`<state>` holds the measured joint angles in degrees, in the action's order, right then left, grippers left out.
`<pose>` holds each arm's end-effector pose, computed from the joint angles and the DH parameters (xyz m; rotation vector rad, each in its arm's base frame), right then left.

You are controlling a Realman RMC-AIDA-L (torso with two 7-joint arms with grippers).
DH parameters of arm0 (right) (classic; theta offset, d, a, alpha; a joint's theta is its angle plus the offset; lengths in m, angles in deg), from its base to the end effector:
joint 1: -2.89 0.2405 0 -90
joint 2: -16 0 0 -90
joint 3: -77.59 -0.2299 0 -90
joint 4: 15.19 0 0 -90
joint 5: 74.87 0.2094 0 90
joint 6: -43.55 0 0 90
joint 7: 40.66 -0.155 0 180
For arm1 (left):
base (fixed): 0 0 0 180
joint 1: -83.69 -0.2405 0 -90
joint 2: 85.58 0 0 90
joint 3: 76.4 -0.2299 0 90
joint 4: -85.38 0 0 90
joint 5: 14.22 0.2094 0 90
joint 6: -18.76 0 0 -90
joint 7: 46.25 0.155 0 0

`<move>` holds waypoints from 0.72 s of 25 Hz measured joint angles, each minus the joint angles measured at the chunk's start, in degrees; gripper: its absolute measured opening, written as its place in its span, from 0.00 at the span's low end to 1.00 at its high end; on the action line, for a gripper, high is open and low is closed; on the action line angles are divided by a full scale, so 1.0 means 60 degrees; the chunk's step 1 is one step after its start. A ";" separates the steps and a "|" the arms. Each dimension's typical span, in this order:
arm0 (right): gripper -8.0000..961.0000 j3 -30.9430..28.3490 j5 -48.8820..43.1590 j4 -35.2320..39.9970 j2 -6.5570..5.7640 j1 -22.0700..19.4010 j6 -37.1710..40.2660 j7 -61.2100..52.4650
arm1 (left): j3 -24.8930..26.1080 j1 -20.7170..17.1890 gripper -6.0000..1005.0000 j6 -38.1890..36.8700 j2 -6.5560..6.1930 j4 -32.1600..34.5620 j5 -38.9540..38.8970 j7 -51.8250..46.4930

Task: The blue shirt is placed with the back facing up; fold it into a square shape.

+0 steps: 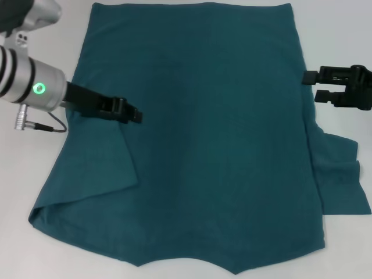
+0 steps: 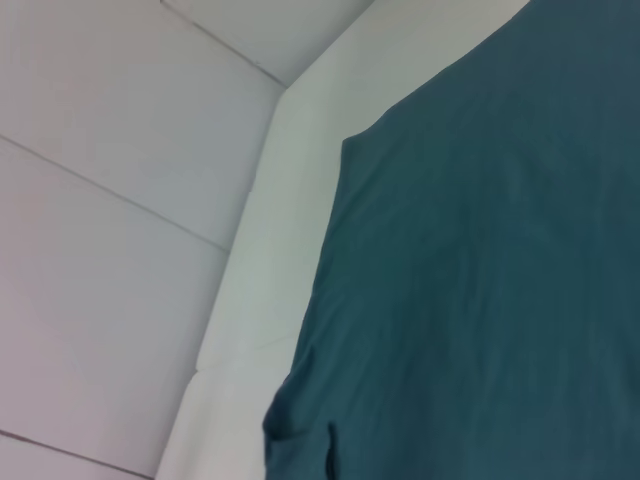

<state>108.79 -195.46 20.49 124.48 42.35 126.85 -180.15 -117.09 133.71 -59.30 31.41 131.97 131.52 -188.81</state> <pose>0.2400 0.3907 0.0855 -2.1260 1.7993 0.7961 -0.1881 0.4156 0.0303 -2.3462 -1.4585 -0.1474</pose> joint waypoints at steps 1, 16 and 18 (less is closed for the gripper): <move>0.83 0.0000 -0.0001 0.0000 -0.0007 -0.0028 -0.0031 0.0059 | 0.0015 -0.0168 0.28 -0.0001 0.0009 0.0154 -0.0148 0.0006; 0.82 0.0359 -0.0666 0.0311 -0.0501 -0.0598 0.0695 0.1850 | 0.0895 -0.3156 0.66 -0.3205 0.0618 0.0787 -0.3665 0.6686; 0.82 0.0355 -0.0788 0.0460 -0.0535 -0.0708 0.0806 0.1735 | 0.0849 -0.3217 0.78 -0.3205 0.0647 0.0788 -0.3632 0.6626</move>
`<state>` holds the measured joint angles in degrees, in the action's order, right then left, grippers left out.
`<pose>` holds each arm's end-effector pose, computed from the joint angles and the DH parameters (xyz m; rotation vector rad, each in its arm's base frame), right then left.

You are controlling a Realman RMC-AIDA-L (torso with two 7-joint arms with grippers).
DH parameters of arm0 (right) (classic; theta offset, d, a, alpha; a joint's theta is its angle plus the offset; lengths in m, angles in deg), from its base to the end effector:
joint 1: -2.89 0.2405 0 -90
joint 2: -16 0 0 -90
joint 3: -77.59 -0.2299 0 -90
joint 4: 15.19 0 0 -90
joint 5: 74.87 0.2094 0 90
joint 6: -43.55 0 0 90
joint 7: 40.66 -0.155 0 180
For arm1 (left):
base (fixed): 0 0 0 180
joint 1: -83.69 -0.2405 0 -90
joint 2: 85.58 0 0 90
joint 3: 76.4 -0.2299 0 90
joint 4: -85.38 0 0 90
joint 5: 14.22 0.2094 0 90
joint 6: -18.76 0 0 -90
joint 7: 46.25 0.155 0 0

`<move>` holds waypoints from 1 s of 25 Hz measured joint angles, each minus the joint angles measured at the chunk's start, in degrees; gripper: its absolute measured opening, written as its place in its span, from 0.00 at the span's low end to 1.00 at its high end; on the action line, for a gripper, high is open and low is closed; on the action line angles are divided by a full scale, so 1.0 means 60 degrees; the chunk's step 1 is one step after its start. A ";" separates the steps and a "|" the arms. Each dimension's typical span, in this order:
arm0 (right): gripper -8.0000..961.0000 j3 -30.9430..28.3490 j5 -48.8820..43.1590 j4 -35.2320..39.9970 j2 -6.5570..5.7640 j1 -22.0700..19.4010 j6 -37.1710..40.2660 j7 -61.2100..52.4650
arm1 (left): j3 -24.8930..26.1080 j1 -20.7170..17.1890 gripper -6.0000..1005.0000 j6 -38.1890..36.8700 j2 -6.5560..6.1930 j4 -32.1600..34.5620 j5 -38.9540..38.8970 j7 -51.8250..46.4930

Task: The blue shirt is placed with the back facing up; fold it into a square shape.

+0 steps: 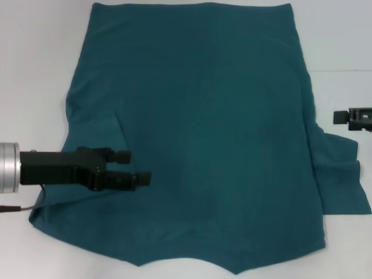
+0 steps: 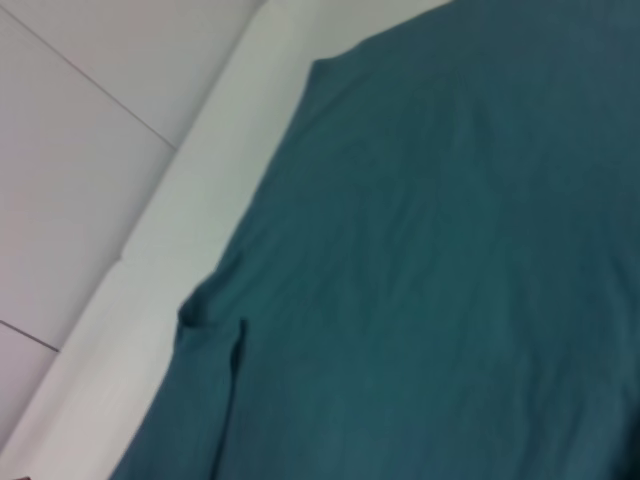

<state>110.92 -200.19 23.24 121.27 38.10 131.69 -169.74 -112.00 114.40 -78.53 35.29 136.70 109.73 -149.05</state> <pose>0.2730 0.3644 0.1049 -2.2771 1.5965 0.5382 -0.2267 0.3192 0.0295 -2.7395 -0.9914 -0.6096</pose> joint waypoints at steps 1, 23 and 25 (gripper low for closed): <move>0.82 -0.0018 -0.0117 0.0094 -0.0034 -0.0041 0.0147 -0.0107 | -0.0021 -0.0005 0.86 0.0011 0.0000 -0.0011 0.0028 -0.0110; 0.81 -0.0394 -0.2057 0.0697 -0.0063 -0.0521 -0.0069 -0.2053 | 0.0096 0.0156 0.96 0.0728 0.0285 -0.0042 -0.0102 -0.1238; 0.81 -0.0299 -0.2068 0.0582 -0.0024 -0.0522 -0.0295 -0.1943 | 0.0111 0.0155 0.96 0.0750 0.0293 -0.0043 -0.0103 -0.1237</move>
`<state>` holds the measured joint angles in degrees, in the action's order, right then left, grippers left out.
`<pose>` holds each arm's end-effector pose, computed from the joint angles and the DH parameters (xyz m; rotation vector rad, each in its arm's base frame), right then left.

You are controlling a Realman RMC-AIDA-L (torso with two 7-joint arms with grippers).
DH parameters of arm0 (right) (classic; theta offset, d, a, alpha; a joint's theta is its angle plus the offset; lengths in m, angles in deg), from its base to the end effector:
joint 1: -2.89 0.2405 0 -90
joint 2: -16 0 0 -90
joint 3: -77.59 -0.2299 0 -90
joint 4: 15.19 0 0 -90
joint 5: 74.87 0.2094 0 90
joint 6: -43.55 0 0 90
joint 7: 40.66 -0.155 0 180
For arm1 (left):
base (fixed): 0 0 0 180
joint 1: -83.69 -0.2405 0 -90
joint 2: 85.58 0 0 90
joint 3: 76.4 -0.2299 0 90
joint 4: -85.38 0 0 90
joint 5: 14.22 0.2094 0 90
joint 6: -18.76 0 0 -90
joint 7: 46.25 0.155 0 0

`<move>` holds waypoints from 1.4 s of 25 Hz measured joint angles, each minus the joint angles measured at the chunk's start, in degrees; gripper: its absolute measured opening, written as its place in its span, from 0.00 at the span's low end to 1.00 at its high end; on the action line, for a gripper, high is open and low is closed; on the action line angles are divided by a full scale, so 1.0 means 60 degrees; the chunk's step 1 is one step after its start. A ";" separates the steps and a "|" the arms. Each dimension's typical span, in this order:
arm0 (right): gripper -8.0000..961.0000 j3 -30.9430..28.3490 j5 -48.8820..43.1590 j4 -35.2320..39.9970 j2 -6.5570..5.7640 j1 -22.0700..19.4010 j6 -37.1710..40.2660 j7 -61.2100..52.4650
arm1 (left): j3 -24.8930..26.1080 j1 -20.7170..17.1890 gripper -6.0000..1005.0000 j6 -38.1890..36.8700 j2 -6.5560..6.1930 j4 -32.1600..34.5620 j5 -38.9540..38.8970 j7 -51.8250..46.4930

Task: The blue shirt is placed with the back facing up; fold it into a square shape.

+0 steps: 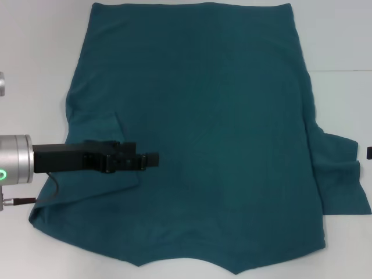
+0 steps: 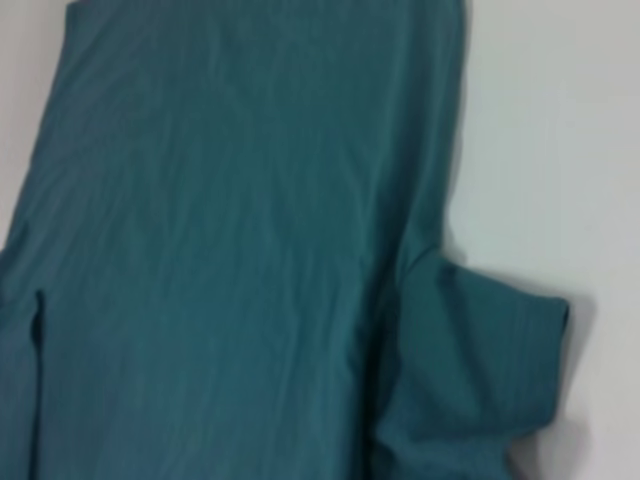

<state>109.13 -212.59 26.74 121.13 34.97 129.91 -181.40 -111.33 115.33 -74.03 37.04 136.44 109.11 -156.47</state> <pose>0.3194 0.3427 0.1159 -2.0049 1.8445 0.3050 -0.2215 0.3307 0.0216 -2.6242 -1.1715 -0.6672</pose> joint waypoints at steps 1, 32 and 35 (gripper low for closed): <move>0.81 0.0042 -0.0002 -0.0065 0.0019 0.0004 -0.0099 0.0054 | 0.0003 -0.0003 0.96 0.0017 0.0009 -0.0001 -0.0001 0.0000; 0.79 0.0515 -0.0554 -0.1121 0.0511 0.0668 -0.2088 -0.0099 | -0.0033 -0.0107 0.96 0.0458 0.0071 0.0000 -0.0004 0.0002; 0.79 0.0522 -0.0557 -0.1225 0.0537 0.0741 -0.2192 -0.0099 | -0.0007 -0.0112 0.96 0.0456 0.0071 0.0000 -0.0004 0.0002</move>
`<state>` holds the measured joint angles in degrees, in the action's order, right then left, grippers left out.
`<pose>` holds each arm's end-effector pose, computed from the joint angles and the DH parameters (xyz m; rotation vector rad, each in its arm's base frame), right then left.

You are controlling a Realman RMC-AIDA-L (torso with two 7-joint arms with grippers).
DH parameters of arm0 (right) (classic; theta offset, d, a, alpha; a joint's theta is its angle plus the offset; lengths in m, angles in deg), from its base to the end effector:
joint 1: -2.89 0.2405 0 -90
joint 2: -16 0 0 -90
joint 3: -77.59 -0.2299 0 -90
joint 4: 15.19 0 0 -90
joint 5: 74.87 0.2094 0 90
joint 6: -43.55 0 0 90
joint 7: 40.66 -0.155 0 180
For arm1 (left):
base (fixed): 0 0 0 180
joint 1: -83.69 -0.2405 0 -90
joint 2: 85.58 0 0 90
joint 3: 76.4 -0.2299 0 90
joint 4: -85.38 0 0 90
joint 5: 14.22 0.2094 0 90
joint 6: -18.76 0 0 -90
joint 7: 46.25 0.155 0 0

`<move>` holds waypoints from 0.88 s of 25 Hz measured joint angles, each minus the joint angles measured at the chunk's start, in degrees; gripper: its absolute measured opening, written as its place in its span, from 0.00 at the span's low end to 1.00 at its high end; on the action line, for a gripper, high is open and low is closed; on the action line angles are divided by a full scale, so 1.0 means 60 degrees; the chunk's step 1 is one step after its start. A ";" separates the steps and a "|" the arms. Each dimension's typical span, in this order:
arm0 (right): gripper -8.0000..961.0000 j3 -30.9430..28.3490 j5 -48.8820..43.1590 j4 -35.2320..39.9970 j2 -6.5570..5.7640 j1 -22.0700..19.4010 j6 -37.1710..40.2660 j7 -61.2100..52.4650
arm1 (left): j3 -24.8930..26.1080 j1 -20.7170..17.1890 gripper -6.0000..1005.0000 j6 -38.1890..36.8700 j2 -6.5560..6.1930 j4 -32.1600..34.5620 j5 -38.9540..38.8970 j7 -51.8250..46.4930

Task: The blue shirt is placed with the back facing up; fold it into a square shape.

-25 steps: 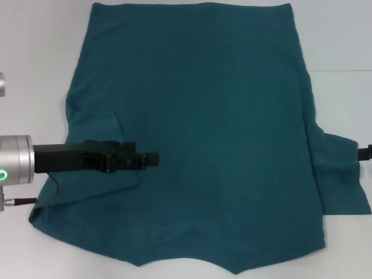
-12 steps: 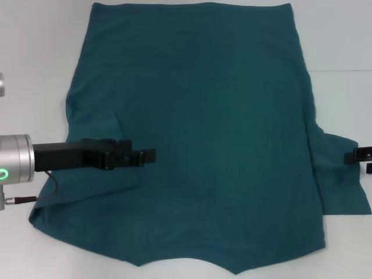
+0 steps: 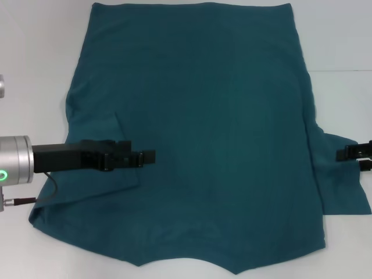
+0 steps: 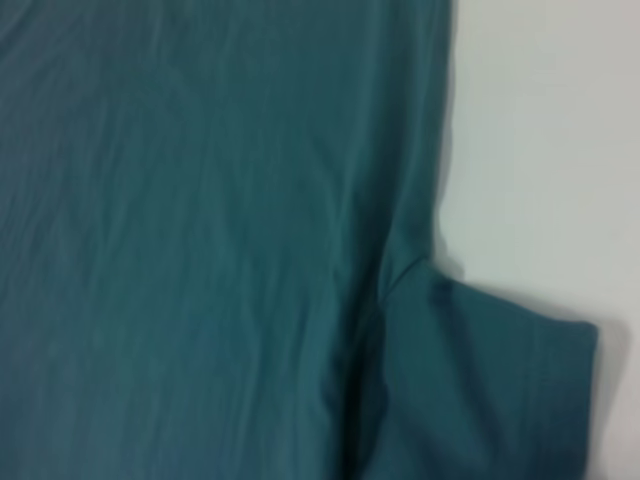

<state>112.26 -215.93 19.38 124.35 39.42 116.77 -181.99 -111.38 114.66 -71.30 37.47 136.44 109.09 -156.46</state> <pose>0.3194 0.3669 0.0696 -1.9572 1.8234 0.2299 -0.2276 0.3334 0.0201 -2.5721 -1.1860 -0.6580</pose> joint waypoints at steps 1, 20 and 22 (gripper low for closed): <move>0.79 0.0003 -0.0001 -0.0047 0.0006 0.0026 -0.0024 0.0000 | 0.0001 -0.0003 0.96 -0.0001 0.0000 0.0000 0.0000 0.0000; 0.78 -0.0076 0.0011 -0.0256 0.0112 0.0118 -0.0060 0.0000 | 0.0019 -0.0057 0.96 0.0083 0.0014 -0.0073 0.0000 0.0014; 0.78 -0.0066 0.0014 -0.0236 0.0110 0.0103 -0.0057 0.0000 | 0.0022 -0.0059 0.96 0.0083 0.0014 -0.0074 0.0000 0.0014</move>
<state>111.86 -215.85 17.97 125.01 40.03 116.42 -181.99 -111.25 114.31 -70.80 37.56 136.00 109.09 -156.37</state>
